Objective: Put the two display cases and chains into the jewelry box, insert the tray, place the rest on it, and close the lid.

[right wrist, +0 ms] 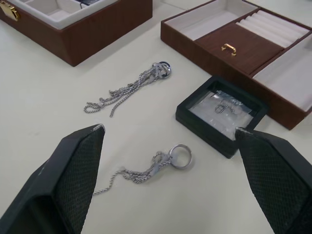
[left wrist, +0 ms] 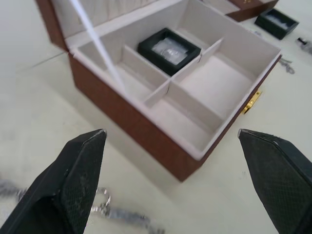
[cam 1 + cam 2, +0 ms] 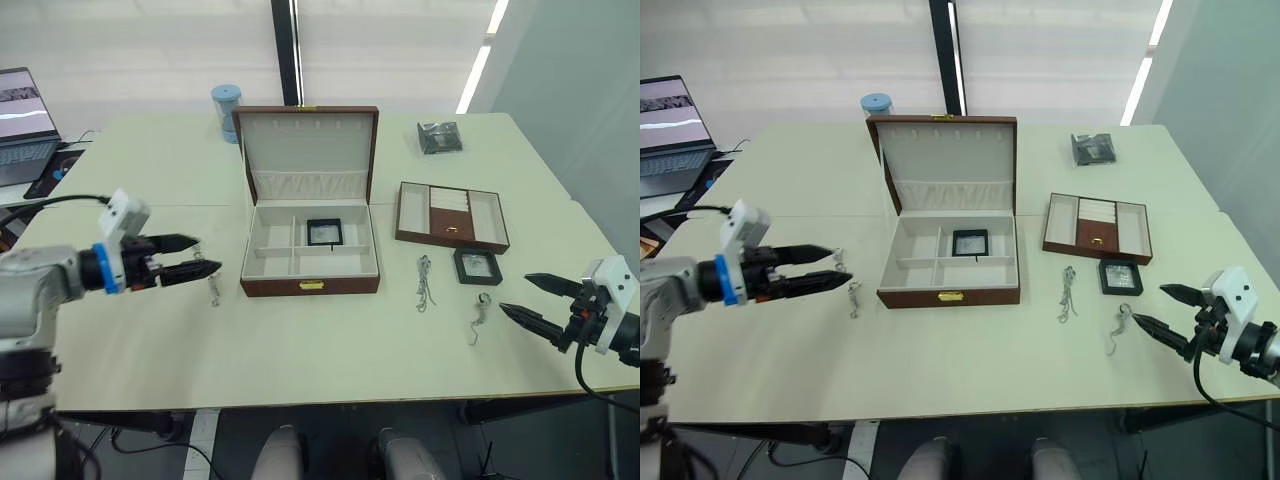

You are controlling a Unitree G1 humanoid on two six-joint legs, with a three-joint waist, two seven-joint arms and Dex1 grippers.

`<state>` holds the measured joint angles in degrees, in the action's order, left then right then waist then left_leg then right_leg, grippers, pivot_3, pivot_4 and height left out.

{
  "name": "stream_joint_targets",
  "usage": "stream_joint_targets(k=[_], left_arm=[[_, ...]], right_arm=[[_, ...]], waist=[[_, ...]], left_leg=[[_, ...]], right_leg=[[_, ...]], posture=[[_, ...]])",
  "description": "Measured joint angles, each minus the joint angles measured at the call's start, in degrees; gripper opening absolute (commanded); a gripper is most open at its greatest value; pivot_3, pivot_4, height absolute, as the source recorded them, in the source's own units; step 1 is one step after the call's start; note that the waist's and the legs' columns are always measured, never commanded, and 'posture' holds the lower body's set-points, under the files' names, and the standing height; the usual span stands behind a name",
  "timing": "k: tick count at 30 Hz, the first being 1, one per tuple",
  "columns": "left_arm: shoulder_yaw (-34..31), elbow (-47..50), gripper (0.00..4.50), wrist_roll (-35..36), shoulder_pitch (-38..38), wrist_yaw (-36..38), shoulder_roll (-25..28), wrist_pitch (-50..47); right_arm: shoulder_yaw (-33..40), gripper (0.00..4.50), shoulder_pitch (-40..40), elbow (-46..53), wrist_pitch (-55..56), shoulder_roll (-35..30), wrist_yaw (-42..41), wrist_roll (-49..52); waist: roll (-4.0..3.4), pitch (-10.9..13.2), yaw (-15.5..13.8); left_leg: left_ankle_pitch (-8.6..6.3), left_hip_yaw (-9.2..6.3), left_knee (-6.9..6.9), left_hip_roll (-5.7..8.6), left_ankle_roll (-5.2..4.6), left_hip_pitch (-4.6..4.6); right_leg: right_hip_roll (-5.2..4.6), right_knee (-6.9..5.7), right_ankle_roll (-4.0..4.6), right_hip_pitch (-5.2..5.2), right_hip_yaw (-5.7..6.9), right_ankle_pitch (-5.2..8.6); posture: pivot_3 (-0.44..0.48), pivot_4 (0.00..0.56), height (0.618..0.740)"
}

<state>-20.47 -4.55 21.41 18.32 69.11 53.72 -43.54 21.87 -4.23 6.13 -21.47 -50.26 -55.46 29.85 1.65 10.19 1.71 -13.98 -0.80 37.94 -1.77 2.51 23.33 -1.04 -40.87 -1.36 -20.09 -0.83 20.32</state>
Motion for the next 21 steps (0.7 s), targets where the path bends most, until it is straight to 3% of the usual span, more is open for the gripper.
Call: stream_joint_targets(k=[9,21], left_arm=[[-14.0,5.2,4.48,-0.9,-23.7,-10.7,-1.9,4.0],[-15.4,2.5,4.48,-1.3,-28.6,-16.8,-4.7,10.6]], right_arm=[[-2.0,4.5,3.4,-7.8,2.7,0.3,-1.3,-3.6],[-2.5,4.5,3.9,-12.8,4.7,0.2,-2.0,-6.6]], waist=[[-0.04,0.0,0.0],[-0.03,0.0,-0.1]], left_leg=[[0.0,0.06,-0.05,0.0,0.0,-0.07],[-0.01,0.13,-0.11,0.0,0.0,-0.19]], right_leg=[[-0.09,0.02,0.01,0.03,-0.04,0.0],[-0.11,0.02,0.01,0.1,-0.07,0.0]], posture=[[0.0,0.15,0.74],[0.0,0.15,0.74]])
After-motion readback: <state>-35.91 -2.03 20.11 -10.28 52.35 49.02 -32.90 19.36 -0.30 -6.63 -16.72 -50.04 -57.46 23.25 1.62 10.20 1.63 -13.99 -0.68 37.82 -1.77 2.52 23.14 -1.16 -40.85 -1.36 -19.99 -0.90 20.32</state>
